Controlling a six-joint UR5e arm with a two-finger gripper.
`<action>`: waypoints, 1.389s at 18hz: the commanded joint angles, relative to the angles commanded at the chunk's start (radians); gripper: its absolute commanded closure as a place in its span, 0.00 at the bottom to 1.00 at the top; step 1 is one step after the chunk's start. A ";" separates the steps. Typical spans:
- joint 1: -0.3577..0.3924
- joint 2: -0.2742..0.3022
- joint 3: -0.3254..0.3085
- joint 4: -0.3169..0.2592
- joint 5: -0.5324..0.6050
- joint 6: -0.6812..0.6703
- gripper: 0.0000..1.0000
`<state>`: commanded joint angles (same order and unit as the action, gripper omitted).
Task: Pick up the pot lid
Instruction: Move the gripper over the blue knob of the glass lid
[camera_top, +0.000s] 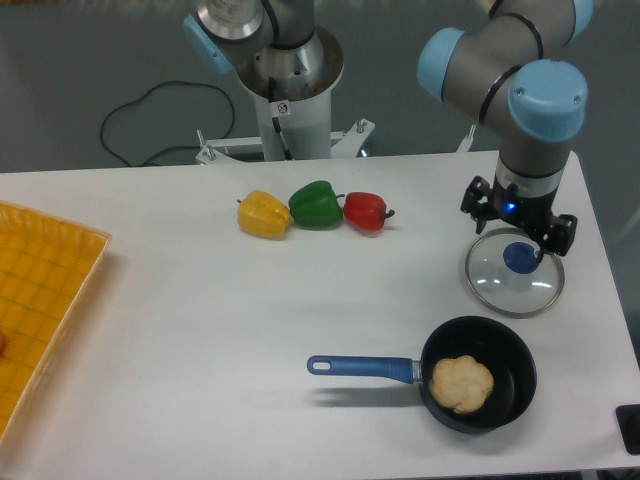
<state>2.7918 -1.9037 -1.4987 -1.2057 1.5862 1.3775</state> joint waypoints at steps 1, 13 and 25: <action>0.003 0.002 -0.002 -0.002 0.000 0.000 0.00; 0.103 0.008 -0.078 -0.018 -0.061 0.107 0.00; 0.138 -0.101 -0.019 -0.014 -0.061 0.357 0.00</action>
<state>2.9299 -2.0048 -1.5173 -1.2195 1.5248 1.7347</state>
